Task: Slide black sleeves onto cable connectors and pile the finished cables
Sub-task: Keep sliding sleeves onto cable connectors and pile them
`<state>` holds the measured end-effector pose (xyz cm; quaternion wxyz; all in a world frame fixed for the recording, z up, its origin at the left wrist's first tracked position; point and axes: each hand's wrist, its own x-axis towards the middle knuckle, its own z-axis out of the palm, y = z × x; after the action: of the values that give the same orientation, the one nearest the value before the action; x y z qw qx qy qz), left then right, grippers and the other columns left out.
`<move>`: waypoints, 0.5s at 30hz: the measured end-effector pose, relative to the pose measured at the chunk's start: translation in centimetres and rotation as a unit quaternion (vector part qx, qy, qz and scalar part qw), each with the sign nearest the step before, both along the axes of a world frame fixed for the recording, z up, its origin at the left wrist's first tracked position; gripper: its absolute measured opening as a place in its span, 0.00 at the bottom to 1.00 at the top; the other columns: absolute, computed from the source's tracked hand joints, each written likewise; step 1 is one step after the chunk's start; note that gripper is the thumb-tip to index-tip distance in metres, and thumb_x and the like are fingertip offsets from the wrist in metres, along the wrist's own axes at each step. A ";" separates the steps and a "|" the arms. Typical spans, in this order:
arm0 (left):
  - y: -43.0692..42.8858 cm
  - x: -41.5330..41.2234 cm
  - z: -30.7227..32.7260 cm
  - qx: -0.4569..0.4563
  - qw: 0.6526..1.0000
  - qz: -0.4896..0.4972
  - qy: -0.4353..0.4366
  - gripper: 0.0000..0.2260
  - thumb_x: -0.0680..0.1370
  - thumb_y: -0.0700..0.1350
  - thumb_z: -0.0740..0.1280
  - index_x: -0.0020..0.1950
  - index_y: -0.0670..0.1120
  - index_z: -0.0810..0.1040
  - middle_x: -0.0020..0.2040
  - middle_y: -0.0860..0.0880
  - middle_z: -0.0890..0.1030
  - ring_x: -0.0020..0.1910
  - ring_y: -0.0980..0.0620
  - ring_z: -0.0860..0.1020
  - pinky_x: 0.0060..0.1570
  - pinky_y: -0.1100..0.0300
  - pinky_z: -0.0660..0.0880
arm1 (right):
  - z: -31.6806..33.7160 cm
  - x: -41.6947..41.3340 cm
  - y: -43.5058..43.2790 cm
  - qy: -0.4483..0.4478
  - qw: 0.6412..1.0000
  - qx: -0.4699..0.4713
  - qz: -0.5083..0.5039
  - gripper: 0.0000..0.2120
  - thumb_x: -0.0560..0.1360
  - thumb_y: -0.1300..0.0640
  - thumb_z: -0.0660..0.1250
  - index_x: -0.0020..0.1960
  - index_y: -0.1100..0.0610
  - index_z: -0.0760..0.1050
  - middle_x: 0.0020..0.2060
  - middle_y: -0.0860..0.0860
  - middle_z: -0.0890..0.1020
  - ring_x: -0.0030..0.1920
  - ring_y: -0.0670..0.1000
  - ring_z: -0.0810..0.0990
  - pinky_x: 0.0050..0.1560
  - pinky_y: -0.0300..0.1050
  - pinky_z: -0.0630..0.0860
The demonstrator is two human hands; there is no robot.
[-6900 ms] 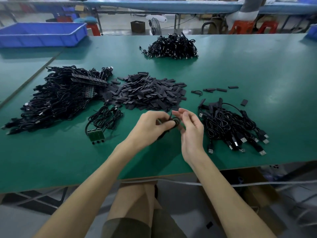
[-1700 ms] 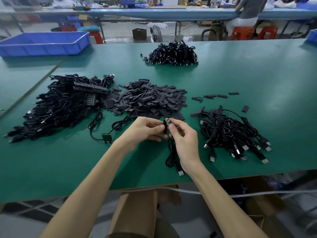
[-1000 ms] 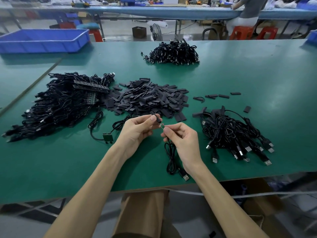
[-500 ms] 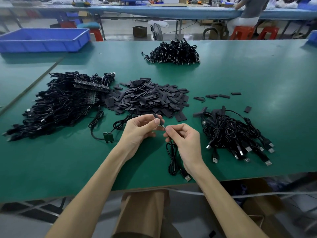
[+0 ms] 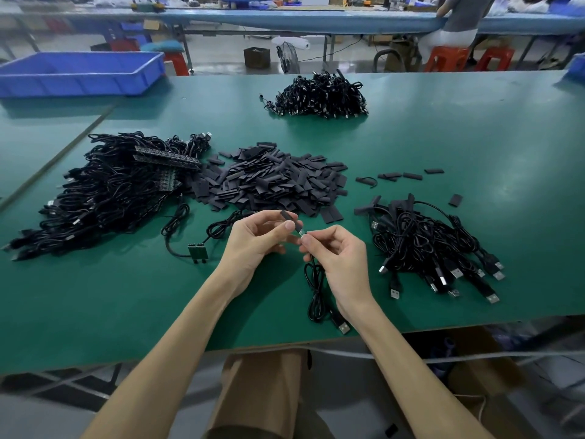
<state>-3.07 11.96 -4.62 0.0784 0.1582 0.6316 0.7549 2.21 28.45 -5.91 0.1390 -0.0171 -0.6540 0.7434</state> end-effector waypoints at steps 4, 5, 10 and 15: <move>0.0 0.0 -0.2 -0.005 1.000 0.001 0.008 0.11 0.79 0.47 0.73 0.59 0.44 0.83 0.56 0.43 0.85 0.48 0.46 0.84 0.42 0.59 0.79 | 0.1 0.1 0.1 0.002 1.000 0.002 -0.001 0.03 0.76 0.62 0.76 0.46 0.58 0.82 0.41 0.54 0.88 0.44 0.54 0.88 0.45 0.42 0.82; 0.0 -0.1 -0.2 -0.006 1.000 -0.004 0.005 0.11 0.79 0.47 0.73 0.59 0.44 0.83 0.55 0.42 0.85 0.47 0.46 0.84 0.42 0.59 0.79 | 0.1 0.1 0.1 0.004 1.000 0.003 0.000 0.03 0.76 0.62 0.76 0.46 0.58 0.82 0.41 0.54 0.88 0.44 0.54 0.88 0.44 0.42 0.82; -0.2 -0.3 -0.1 -0.012 0.999 -0.040 -0.006 0.13 0.80 0.47 0.72 0.59 0.40 0.82 0.56 0.41 0.85 0.48 0.47 0.83 0.42 0.61 0.78 | 0.3 0.1 0.1 0.002 1.000 0.000 0.003 0.03 0.77 0.63 0.75 0.46 0.59 0.82 0.39 0.54 0.88 0.40 0.51 0.86 0.43 0.40 0.81; 0.1 -0.1 -0.4 -0.048 0.998 -0.026 0.032 0.11 0.78 0.45 0.73 0.58 0.42 0.83 0.52 0.44 0.86 0.46 0.52 0.81 0.40 0.61 0.76 | 0.4 0.2 0.0 -0.013 1.000 -0.016 -0.009 0.04 0.77 0.61 0.75 0.48 0.62 0.81 0.38 0.54 0.88 0.39 0.51 0.86 0.41 0.38 0.80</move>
<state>-3.12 12.04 -5.00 0.0857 0.1946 0.6652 0.7157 2.38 28.44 -5.48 0.1372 -0.0345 -0.6437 0.7521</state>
